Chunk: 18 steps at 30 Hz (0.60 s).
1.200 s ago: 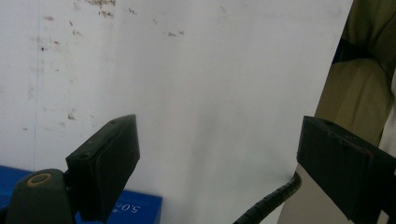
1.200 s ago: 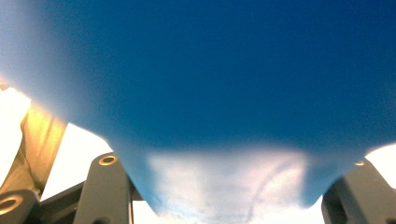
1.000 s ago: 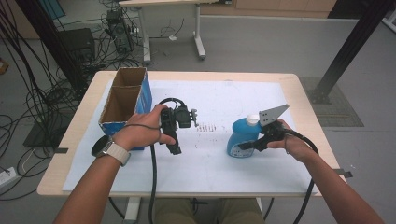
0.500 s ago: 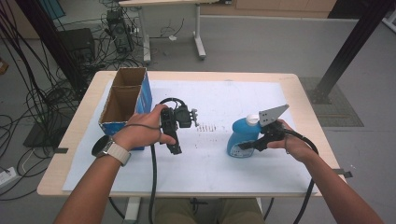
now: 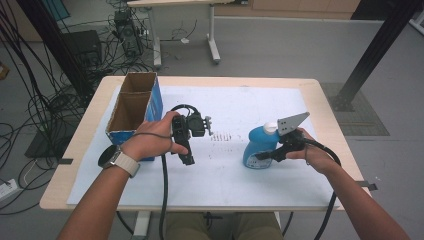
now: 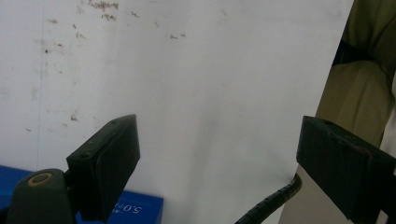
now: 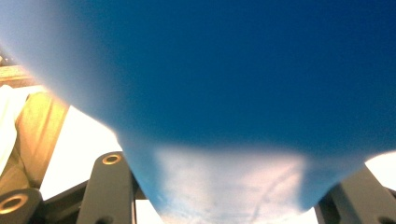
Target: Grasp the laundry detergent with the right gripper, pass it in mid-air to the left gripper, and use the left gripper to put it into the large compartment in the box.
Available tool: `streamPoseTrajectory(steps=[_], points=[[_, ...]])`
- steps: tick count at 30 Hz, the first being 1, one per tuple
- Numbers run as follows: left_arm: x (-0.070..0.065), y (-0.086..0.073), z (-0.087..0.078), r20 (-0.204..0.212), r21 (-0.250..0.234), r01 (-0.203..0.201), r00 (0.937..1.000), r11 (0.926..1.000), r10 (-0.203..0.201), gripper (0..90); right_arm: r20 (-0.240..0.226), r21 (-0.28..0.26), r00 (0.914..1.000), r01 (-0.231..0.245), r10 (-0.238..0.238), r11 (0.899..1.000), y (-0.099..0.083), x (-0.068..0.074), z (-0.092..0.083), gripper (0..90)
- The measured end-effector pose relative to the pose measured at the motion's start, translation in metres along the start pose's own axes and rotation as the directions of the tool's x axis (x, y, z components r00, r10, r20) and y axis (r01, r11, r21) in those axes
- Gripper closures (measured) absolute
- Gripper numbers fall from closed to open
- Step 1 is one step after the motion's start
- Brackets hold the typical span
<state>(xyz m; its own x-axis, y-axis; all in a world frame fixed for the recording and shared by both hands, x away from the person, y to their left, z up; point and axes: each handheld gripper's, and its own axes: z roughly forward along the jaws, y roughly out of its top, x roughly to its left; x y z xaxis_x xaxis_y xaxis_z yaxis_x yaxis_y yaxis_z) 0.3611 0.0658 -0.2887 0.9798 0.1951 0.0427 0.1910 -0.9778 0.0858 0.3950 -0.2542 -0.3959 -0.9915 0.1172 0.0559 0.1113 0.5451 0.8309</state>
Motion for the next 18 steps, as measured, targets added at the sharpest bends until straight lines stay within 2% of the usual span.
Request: streamPoseTrajectory(steps=[18], points=[[0.0, -0.0021, -0.0017, -0.002, -0.002, 0.005, 1.0, 1.0, -0.005, 13.7, 0.001, -0.01, 0.9999, -0.013, 0.014, 1.0, -0.0011, -0.0001, 0.0, 43.4]])
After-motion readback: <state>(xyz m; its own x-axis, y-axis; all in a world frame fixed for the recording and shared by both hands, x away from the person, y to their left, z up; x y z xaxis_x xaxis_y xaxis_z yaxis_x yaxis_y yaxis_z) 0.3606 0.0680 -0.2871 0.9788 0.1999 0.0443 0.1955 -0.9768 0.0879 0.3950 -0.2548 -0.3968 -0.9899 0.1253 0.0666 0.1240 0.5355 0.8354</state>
